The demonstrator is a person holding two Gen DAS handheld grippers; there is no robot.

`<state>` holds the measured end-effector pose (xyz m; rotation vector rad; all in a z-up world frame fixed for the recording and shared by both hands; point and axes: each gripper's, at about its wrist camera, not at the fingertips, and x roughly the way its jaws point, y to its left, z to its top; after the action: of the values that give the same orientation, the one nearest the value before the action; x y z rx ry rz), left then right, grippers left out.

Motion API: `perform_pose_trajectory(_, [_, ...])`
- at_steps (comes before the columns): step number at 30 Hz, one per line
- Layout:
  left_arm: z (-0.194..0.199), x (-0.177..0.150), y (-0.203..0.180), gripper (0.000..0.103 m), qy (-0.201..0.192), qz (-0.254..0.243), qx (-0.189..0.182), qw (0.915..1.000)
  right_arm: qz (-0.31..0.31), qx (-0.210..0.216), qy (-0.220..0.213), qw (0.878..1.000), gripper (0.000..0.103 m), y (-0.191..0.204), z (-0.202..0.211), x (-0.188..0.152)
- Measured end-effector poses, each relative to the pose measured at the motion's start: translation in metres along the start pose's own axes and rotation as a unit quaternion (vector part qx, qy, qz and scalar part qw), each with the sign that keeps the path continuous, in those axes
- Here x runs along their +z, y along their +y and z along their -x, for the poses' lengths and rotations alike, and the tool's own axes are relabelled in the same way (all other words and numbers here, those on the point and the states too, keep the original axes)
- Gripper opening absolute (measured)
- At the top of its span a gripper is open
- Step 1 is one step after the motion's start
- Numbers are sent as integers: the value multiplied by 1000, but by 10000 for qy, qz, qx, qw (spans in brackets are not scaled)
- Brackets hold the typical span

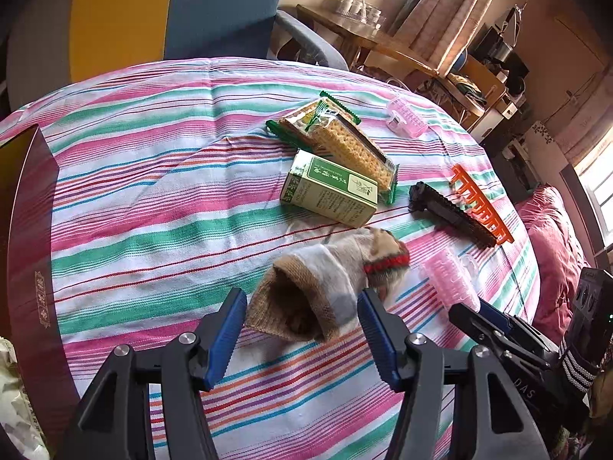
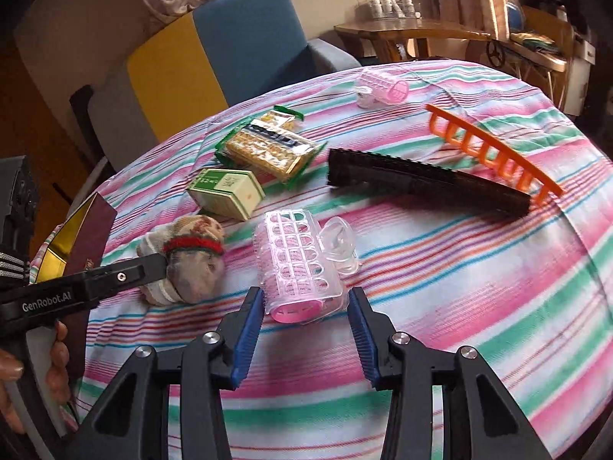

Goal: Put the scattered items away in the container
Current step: 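Move the left tool to the grey sock bundle while the right tool approaches the pink roller clip, then close the left tool on the grey sock bundle with the red band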

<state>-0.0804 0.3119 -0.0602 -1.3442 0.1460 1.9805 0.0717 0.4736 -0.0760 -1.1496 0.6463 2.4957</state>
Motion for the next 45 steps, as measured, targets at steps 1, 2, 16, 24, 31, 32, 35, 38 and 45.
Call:
perform_pose_trajectory(1, [2,0,0,61,-16,-32,15,10000,-60,-30,-19,10000,45,-7,5,-3])
perform_pose_trajectory(2, [5,1,-1,62,-58,-61,24,10000,-95,-71,-37,9999,45,-13,9,-6])
perform_pose_trajectory(16, [-16,20,-32,68,25,-1089,215,9938,-225,-94,-163,9996,71,-29,29,-10])
perform_pose_trajectory(24, [-10,-7,-23,37,85,-836,-90,9964,-230,-211,-188,9993,68,-32,24,-9])
perform_pose_trajectory(31, [17,-42,-19,30,166,-556,-526,9969,-25,-2,-194,9998,56,-18,26,-14])
perform_pose_trajectory(32, [23,-46,-20,30,120,-544,-580,9968,-13,33,-193,9998,56,-17,28,-14])
perform_pose_trajectory(35, [35,-56,-24,36,-1,-615,-466,9970,-53,72,-166,9998,58,-17,32,-17])
perform_pose_trajectory(38, [40,-56,-29,44,-100,-820,-244,9963,-199,74,-125,9997,64,-22,35,-21])
perform_pose_trajectory(45, [54,-37,-51,58,-583,-1503,65,9869,-334,-78,-251,9991,68,-31,52,-23])
